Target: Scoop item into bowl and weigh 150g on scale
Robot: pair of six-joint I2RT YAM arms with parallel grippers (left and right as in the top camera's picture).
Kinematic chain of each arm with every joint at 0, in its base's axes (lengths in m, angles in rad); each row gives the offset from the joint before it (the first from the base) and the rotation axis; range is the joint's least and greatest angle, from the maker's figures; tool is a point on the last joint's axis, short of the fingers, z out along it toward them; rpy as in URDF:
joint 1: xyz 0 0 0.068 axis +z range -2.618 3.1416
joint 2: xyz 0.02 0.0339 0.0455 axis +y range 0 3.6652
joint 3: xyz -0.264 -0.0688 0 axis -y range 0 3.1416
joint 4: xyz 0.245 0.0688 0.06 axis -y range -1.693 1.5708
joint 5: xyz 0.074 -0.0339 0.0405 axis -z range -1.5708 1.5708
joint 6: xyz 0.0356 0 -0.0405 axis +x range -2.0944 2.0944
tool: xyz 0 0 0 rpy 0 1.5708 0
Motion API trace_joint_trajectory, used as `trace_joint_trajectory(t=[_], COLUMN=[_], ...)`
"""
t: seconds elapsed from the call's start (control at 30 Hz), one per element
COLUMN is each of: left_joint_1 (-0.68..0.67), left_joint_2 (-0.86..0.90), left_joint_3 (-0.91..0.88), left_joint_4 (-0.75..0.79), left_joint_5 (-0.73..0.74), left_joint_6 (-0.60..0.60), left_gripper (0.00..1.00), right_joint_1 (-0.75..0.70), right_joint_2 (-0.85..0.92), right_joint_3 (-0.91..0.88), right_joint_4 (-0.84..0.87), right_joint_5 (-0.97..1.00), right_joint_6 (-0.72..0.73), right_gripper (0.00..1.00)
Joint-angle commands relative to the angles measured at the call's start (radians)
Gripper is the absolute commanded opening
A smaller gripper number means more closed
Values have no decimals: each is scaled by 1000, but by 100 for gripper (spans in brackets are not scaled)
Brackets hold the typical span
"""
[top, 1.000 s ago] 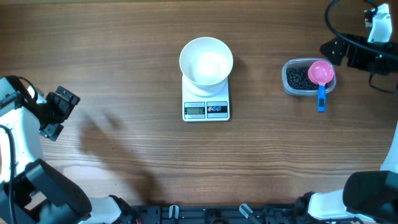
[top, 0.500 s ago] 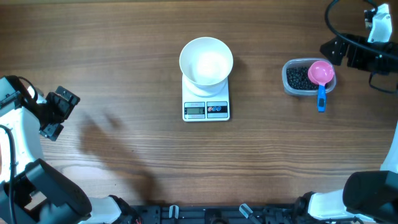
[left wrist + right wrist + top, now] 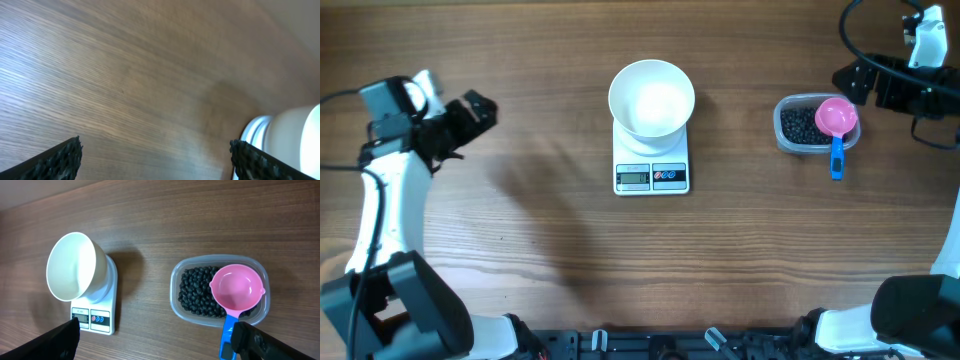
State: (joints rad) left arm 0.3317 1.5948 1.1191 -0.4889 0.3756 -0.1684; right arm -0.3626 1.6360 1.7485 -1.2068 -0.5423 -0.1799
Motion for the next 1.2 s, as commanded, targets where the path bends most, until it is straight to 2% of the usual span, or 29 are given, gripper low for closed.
trace_joint_trajectory(t=[0.0, 0.07, 1.17], left_joint_1=[-53, -55, -54], left_joint_2=[-24, -24, -24], left_joint_3=[1, 1, 1], left_joint_4=[-28, -27, -27], left_joint_5=[-169, -214, -213], left_joint_6=[60, 60, 60], left_gripper=[100, 100, 100], right_joint_1=[3, 3, 3], right_joint_2=[10, 10, 10], right_joint_3=[-7, -7, -7], right_joint_4=[2, 2, 2], right_joint_5=[-5, -5, -5], right_joint_6=[7, 7, 7], right_gripper=[100, 100, 100])
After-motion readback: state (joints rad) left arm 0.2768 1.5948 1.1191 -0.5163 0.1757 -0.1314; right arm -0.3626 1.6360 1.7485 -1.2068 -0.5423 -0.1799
